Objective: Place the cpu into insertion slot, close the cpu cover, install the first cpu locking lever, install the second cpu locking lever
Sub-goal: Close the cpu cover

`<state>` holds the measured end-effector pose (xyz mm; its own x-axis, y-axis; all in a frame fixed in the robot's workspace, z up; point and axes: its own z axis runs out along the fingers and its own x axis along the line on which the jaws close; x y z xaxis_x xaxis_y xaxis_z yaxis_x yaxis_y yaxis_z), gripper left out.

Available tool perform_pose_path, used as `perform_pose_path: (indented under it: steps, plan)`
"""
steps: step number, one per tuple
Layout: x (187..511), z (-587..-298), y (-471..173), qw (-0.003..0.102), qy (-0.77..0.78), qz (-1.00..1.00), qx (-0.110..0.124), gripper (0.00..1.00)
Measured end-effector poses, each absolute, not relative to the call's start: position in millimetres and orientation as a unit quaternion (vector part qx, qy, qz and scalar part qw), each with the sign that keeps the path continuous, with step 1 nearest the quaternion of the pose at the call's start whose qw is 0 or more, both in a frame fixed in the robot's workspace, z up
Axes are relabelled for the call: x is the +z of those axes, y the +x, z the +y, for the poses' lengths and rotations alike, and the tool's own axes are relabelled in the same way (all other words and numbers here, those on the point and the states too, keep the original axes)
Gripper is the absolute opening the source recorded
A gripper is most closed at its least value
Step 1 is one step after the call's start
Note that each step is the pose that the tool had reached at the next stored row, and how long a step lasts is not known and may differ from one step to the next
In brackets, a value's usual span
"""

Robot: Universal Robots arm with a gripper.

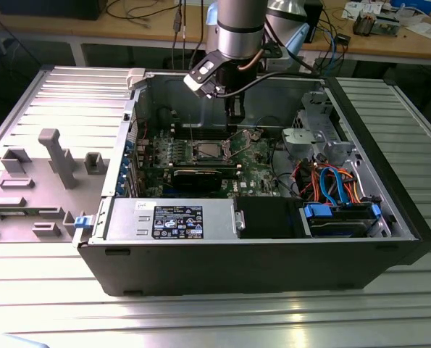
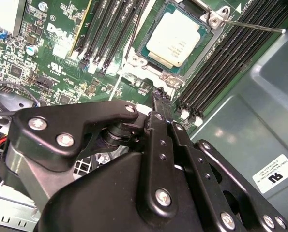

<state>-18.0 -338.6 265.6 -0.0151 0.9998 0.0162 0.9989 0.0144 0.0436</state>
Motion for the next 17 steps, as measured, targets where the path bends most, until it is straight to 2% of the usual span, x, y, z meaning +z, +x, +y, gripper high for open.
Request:
perform_pose_path:
  steps: [17]
  plan:
    - [265.6,-338.6,-10.4,0.010,0.702,0.712,0.021,0.11]
